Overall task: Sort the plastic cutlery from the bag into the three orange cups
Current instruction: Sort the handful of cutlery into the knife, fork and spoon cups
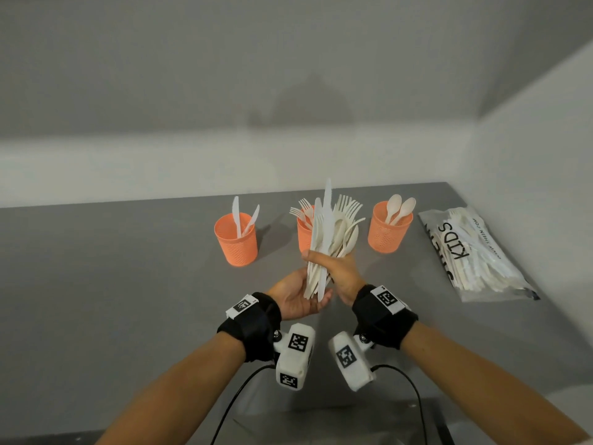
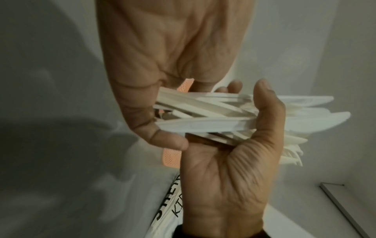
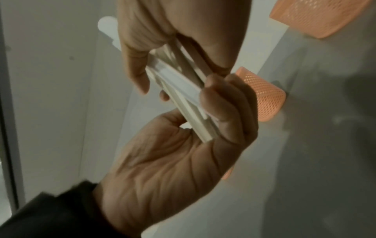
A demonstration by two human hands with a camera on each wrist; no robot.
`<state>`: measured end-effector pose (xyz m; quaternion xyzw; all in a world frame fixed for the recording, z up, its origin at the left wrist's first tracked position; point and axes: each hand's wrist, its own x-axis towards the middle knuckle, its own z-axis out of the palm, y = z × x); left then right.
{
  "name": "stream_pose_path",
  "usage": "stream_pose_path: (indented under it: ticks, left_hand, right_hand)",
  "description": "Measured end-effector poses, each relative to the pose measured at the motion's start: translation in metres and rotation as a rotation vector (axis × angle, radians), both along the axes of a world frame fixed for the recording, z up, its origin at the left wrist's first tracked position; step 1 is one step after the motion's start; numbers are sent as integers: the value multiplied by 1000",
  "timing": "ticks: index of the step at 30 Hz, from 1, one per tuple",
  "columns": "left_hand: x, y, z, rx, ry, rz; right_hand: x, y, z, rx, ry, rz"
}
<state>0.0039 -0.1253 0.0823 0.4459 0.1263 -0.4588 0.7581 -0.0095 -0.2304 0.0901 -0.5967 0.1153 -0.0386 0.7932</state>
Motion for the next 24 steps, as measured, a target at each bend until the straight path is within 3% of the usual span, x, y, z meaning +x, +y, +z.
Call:
stream_pose_path:
  ticks: [5,10,14,18,21,24]
  left_hand:
    - [-1,10,-2,-4,-52,-71]
    - [2,15,-5,-34,-10,-55]
    - [4,9,0,30,-46,-111]
    - [6,-2,5,40,-61,-167]
    - [10,-10,4,96,-88,-167]
    - [14,-17,7,307,-204,-183]
  right_hand:
    - [6,-5,-4,68,105,200]
    - [6,-11,-1,142,64,258]
    - [10,-11,-4,-19,62,314]
    - [16,-20,-8,-43,61,422]
    - [23,-24,-8,-55,94,389]
    - [30,-30,-8,43,97,276]
